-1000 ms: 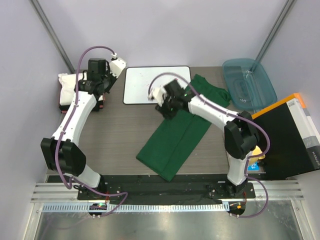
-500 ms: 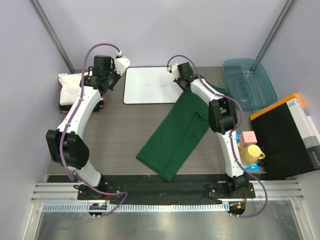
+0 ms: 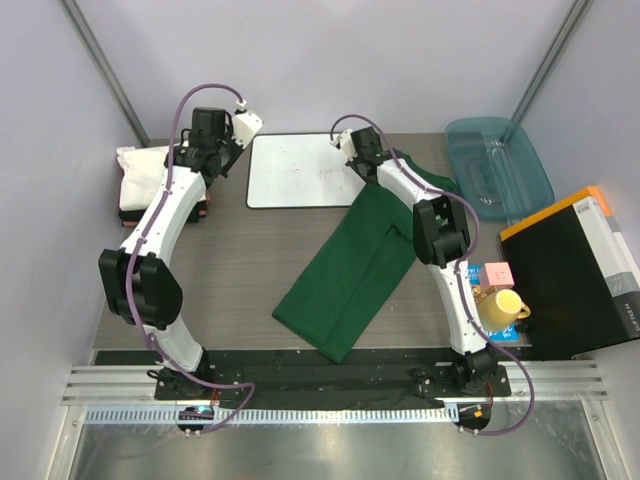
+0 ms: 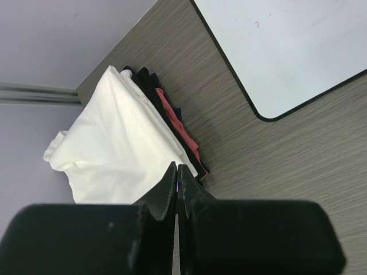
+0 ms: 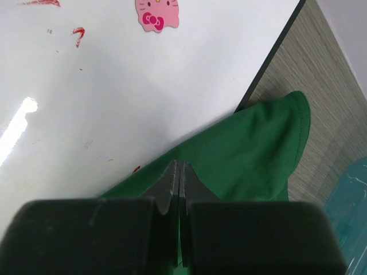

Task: Fold and stack the t-shirts
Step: Rotate the tshirt 90 degrees

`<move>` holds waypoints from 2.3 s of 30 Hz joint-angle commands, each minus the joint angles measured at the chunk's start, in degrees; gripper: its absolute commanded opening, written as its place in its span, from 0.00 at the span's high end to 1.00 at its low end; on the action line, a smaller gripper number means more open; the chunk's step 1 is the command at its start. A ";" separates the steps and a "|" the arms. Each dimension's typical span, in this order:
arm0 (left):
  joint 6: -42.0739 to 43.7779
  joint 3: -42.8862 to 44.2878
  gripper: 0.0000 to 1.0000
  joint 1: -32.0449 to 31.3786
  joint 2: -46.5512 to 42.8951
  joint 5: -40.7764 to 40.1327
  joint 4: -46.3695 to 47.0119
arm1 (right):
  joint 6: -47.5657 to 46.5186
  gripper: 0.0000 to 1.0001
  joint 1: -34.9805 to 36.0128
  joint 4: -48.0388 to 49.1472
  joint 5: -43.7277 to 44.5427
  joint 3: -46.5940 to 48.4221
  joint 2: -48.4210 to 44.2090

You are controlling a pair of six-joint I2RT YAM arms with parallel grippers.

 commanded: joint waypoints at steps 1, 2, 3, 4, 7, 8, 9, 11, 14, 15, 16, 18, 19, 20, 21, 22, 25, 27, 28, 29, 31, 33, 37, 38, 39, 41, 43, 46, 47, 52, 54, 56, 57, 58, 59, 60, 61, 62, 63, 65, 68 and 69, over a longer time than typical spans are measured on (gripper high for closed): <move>0.77 2.91 1.00 -0.14 0.73 -0.82 0.36 | -0.55 0.99 0.19 1.08 3.08 3.25 2.14; 0.95 3.00 1.00 -0.14 0.99 -0.82 0.35 | -0.55 0.99 0.19 1.25 3.34 3.51 2.32; 1.12 3.00 1.00 -0.14 1.08 -0.73 0.35 | -0.64 0.99 0.19 1.52 3.95 3.43 2.41; 1.30 3.00 1.00 -0.22 1.25 -0.64 0.44 | -0.72 0.99 0.28 1.60 4.39 3.52 2.41; 1.39 3.53 1.00 -0.22 1.96 -0.64 0.44 | -1.34 0.99 0.19 1.69 5.54 3.43 3.29; 1.21 3.96 1.00 -0.22 2.13 -0.55 0.53 | -1.60 0.99 0.19 1.69 5.71 3.52 3.55; 1.30 4.14 1.00 -0.14 2.31 -0.55 0.44 | -1.60 0.99 0.28 1.78 5.72 3.52 4.07; 1.21 4.41 1.00 -0.22 2.66 -0.47 0.44 | -2.04 0.99 0.37 1.61 5.02 3.60 4.69; 1.56 4.93 1.00 -0.14 3.28 -0.47 0.53 | -3.10 0.99 0.72 0.64 0.54 3.43 5.48; 1.56 5.11 1.00 -0.14 3.45 -0.55 0.53 | -3.27 0.99 0.81 0.38 -0.86 3.52 5.75; 1.65 5.28 1.00 -0.14 3.71 -0.55 0.53 | -3.53 0.99 1.07 0.20 -2.18 3.60 6.10; 1.74 5.72 1.00 -0.22 4.15 -0.55 0.62 | -4.32 0.99 1.42 0.29 -5.96 4.04 6.63; 1.91 5.81 1.00 -0.22 4.33 -0.81 0.71 | -4.50 0.99 1.86 0.29 -6.84 4.91 7.41; 1.83 5.90 1.00 -0.22 4.59 -0.90 0.88 | -4.85 0.99 2.04 0.29 -8.77 5.62 7.94; 2.00 5.99 1.00 -0.22 4.77 -0.99 0.97 | -4.94 0.99 2.21 0.20 -9.83 6.41 8.38; 2.00 6.25 1.00 -0.14 4.86 -1.08 1.06 | -5.20 0.99 2.65 0.37 -10.97 7.90 9.26; 1.74 6.60 1.00 -0.14 5.65 -1.17 1.15 | -5.64 0.99 3.35 0.73 -13.79 11.06 10.84; 1.48 6.95 1.00 -0.22 6.35 -1.34 1.23 | -6.43 0.99 4.41 0.73 -15.97 12.39 11.99; 1.39 7.22 1.00 -0.14 6.53 -1.52 1.23 | -6.87 0.99 4.93 0.90 -16.78 13.00 12.25; 1.30 7.31 1.00 -0.22 6.70 -1.96 1.32 | -7.40 0.99 5.63 0.99 -17.65 13.27 12.43; 1.13 7.57 1.00 -0.22 7.14 -2.66 1.32 | -8.98 0.99 6.34 2.21 -19.50 13.36 12.43; 0.95 7.48 1.00 -0.22 7.23 -3.28 1.32 | -9.86 0.99 7.22 3.18 -20.47 13.80 12.95; 1.04 5.82 1.00 -0.14 6.36 -4.59 2.46 | -10.92 0.99 8.19 6.95 -22.58 16.34 14.80; 1.04 5.55 1.00 -0.22 6.09 -4.77 2.72 | -10.92 0.99 8.28 7.49 -22.67 17.13 15.32; 0.86 5.11 1.00 -0.14 5.83 -5.21 3.42 | -10.66 0.99 8.36 8.36 -22.41 17.66 15.59; 0.42 4.23 1.00 -0.14 5.39 -5.65 3.96 | -8.22 0.99 8.63 14.24 -19.44 16.97 14.98; -0.36 3.62 1.00 -0.14 5.12 -6.35 4.48 | -5.92 0.98 8.63 22.90 -16.54 13.04 11.14; -0.81 2.92 1.00 -0.14 4.51 -6.18 4.75 | -1.35 0.94 8.63 31.55 -12.13 4.96 4.55; -0.81 2.83 1.00 -0.05 4.16 -6.00 4.84 | -0.64 0.93 8.63 32.36 -11.78 3.01 -0.09; -0.63 2.82 1.00 -0.14 3.28 -5.13 4.84 | 2.70 0.95 7.67 17.84 -11.77 -1.93 -9.62; -0.46 2.74 1.00 -0.05 2.75 -4.77 4.84 | 4.19 0.97 5.65 12.71 -16.39 -3.68 -12.26; -0.46 2.21 1.00 -0.05 2.31 -4.51 5.10 | 4.29 0.98 4.07 8.73 -18.71 -8.24 -14.28; -0.54 1.77 1.00 -0.14 2.05 -4.33 5.19 | 3.94 0.99 2.84 7.25 -20.20 -9.39 -15.33; -0.46 1.07 1.00 -0.05 1.61 -4.16 5.36 | 3.24 0.99 2.13 4.19 -22.04 -10.53 -15.34; -0.46 0.89 1.00 -0.14 1.43 -3.90 5.36 | 2.71 0.99 1.52 1.89 -24.06 -10.20 -15.00; -0.46 0.63 1.00 -0.05 1.34 -3.72 5.36 | 2.18 0.99 0.29 -0.65 -25.56 -9.32 -13.43; -0.37 0.54 1.00 -0.05 1.17 -3.80 5.45 | 1.92 0.99 -0.33 -4.42 -28.18 -7.49 -12.63; -0.46 0.54 1.00 -0.05 1.08 -3.81 5.28 | 1.04 0.99 -0.77 -6.37 -30.12 -6.69 -11.75; -0.28 0.54 1.00 -0.14 1.08 -3.81 5.19 | 0.34 0.99 -1.12 -7.70 -31.10 -6.07 -11.13; -0.28 0.71 1.00 -0.14 1.17 -3.81 5.10 | -1.85 0.99 -1.74 -8.76 -33.12 -6.24 -9.99; -0.19 1.07 1.00 -0.14 1.34 -3.98 4.75 | -3.70 0.99 -1.92 -10.43 -33.92 -4.40 -7.44; -0.19 1.15 1.00 -0.14 1.52 -3.98 4.75 | -3.97 0.99 -2.00 -10.96 -33.84 -2.22 -6.30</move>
